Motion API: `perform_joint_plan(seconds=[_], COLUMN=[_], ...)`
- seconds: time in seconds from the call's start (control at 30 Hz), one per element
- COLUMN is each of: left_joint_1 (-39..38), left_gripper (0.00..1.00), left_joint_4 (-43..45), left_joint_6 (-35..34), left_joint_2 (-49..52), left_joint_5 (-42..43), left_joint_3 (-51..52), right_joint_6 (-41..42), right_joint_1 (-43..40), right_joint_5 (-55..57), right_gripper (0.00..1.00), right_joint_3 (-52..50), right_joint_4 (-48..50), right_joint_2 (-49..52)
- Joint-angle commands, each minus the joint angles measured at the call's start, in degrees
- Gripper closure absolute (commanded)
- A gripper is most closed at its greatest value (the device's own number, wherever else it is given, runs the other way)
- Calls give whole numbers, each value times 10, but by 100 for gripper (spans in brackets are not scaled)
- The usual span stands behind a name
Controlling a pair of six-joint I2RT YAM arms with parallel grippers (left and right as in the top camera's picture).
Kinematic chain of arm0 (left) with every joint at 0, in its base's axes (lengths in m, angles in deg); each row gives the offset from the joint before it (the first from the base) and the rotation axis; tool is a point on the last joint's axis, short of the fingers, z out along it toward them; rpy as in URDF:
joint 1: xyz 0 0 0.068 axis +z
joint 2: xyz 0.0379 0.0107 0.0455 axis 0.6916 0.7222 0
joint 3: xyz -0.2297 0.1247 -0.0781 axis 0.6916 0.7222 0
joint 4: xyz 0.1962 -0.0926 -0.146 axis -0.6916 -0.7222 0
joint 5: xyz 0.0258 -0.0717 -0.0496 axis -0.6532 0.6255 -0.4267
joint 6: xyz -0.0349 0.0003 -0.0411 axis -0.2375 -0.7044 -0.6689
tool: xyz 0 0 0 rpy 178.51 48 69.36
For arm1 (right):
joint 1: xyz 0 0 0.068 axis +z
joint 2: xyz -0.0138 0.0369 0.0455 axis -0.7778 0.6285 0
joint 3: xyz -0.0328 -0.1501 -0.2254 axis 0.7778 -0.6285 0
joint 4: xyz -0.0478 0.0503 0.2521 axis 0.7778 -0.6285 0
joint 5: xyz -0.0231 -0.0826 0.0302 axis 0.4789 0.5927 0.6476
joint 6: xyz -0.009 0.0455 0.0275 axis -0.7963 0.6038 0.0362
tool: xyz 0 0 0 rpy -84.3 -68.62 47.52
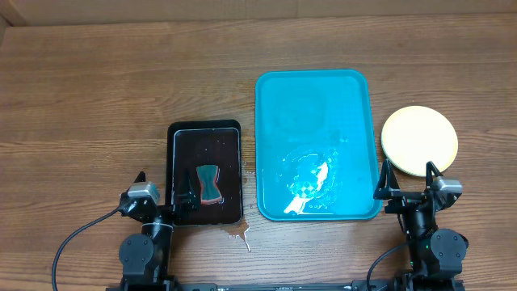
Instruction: Clean dirty plates on tray and stack at the side
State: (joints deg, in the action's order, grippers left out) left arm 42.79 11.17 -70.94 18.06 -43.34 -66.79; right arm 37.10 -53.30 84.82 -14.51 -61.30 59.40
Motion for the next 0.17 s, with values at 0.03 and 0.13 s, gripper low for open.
perform_joint_plan(seconds=[0.03,0.13], left_joint_1=[2,2], left_gripper=[0,0], left_joint_4=[0,1], left_joint_6=[-6,-6], left_joint_2=[-5,-5], left_joint_5=[5,5], left_joint_3=[2,2], right_joint_6=[0,0], right_joint_1=[0,0], right_joint_5=[7,7], right_gripper=[0,0], right_joint_3=[-6,-6], right_joint_4=[4,4], right_joint_2=[-4,-4])
